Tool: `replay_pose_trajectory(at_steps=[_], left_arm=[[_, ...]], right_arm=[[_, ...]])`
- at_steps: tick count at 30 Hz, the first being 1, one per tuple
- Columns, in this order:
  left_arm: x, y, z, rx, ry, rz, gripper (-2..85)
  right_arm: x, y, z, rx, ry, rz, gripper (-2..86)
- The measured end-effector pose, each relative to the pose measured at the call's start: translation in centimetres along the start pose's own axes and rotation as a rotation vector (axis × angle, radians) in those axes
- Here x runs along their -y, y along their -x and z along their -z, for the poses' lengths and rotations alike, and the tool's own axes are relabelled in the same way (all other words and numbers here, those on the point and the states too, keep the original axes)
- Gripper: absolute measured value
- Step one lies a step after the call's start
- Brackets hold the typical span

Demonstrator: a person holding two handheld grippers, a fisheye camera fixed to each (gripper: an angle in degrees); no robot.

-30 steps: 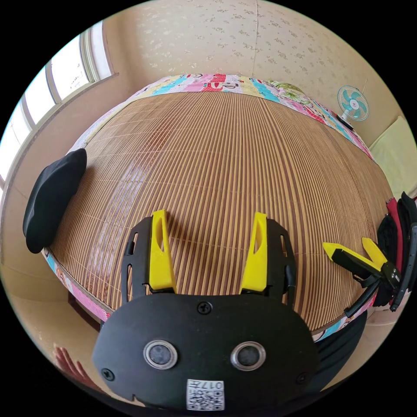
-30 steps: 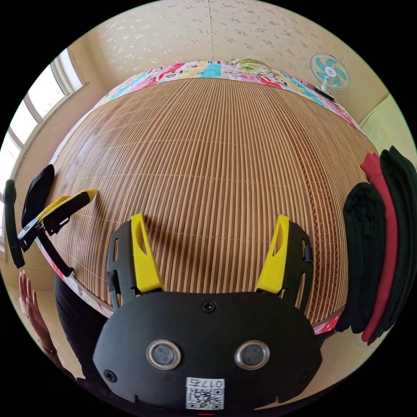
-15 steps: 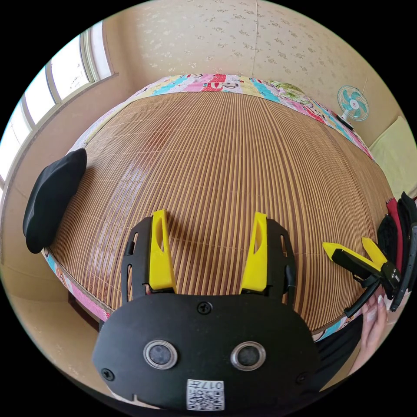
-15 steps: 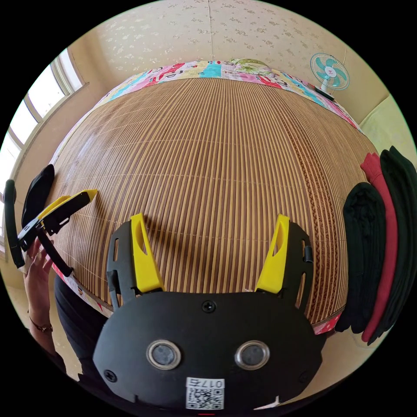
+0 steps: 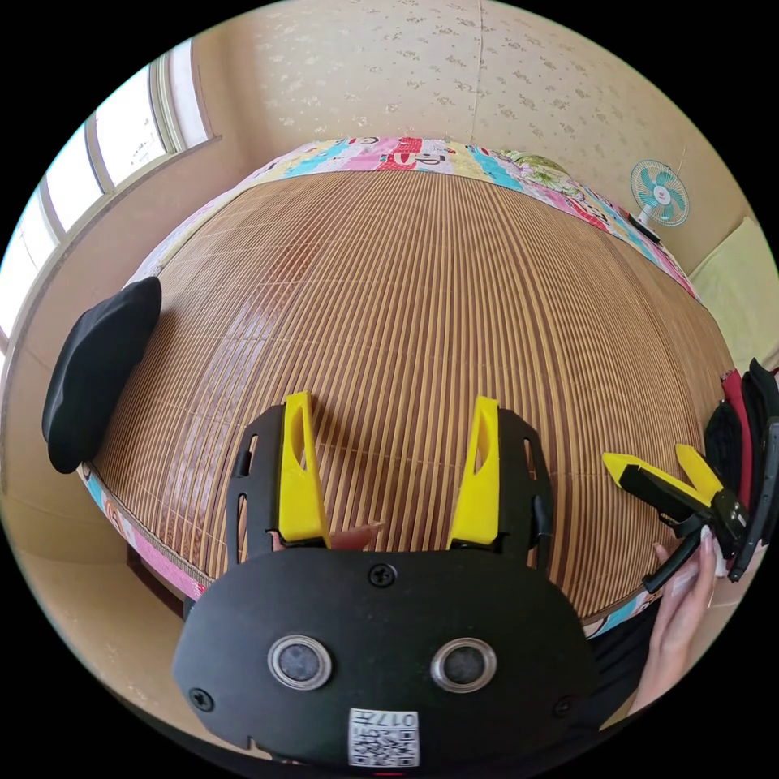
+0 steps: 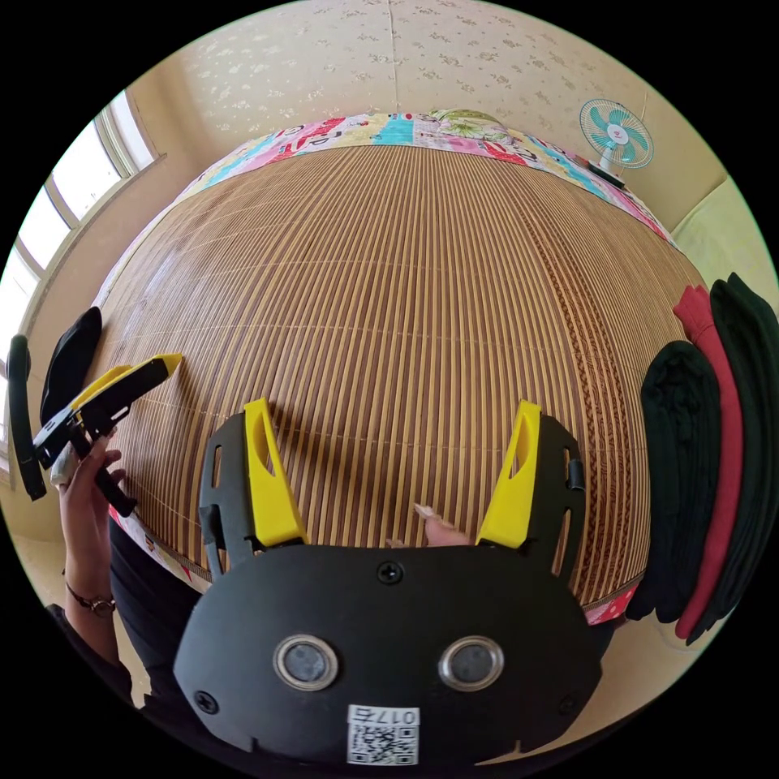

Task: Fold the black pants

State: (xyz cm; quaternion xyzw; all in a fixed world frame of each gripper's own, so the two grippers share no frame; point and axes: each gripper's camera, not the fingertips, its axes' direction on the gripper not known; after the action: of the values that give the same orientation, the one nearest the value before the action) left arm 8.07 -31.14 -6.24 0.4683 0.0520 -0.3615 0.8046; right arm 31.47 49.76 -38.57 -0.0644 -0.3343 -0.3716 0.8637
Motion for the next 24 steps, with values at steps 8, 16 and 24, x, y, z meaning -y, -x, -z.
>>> replay_pose_trajectory(at_steps=[8, 16, 24], left_arm=[[0.2, 0.0, -0.1, 0.006, 0.002, -0.002, 25.9], [0.5, 0.4, -0.1, -0.007, 0.014, 0.0, 25.5], [-2.2, 2.5, 4.4, -0.147, -0.042, 0.002, 19.9]], right_arm=[[0.3, 1.2, -1.0, -0.004, 0.009, -0.001, 38.0], [0.2, 2.1, -2.2, 0.004, 0.005, -0.001, 37.8], [-2.0, 3.0, -2.3, 0.043, 0.008, 0.093, 31.0]])
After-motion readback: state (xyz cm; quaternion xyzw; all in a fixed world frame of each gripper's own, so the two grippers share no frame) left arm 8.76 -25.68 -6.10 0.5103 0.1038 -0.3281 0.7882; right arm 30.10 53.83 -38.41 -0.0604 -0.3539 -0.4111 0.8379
